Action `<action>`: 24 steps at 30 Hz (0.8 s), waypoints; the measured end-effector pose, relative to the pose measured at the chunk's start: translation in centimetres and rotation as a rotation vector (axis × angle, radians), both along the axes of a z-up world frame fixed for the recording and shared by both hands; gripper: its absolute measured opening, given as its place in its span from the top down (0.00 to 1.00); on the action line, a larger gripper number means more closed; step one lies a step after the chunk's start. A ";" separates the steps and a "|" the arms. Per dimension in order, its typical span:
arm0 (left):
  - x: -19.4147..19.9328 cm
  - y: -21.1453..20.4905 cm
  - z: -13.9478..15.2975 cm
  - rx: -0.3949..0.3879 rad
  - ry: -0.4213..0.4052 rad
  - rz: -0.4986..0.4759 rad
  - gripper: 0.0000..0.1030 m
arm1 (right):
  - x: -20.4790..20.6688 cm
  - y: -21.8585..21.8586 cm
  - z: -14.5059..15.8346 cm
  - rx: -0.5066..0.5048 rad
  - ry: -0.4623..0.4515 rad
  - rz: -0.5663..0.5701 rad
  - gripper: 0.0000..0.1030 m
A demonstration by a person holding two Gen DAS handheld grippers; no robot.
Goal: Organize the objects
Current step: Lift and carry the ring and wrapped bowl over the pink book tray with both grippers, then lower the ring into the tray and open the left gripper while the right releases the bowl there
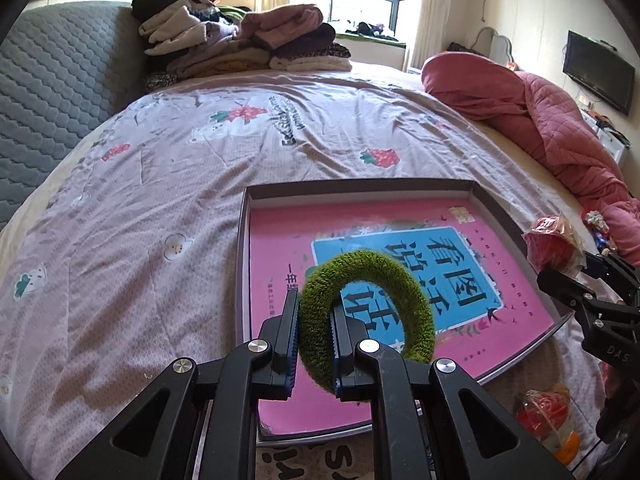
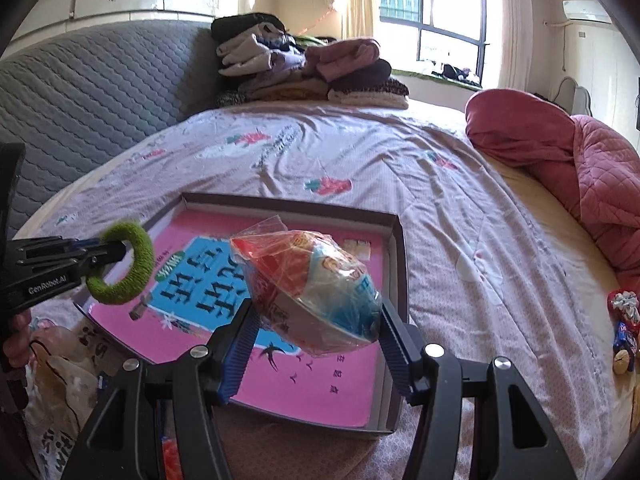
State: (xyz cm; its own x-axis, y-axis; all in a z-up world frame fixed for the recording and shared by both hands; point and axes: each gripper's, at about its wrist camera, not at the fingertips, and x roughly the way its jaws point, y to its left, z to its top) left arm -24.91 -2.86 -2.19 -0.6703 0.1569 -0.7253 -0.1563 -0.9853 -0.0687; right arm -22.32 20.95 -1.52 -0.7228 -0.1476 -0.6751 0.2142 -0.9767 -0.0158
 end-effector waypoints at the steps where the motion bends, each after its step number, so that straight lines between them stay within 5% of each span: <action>1: -0.1 0.0 -0.2 -0.002 -0.008 0.001 0.88 | -0.1 0.1 -0.2 0.004 -0.009 -0.006 0.43; 24: -0.9 -0.3 -2.7 -0.047 -0.100 0.042 0.86 | -1.1 0.2 -3.3 0.077 -0.113 -0.028 0.43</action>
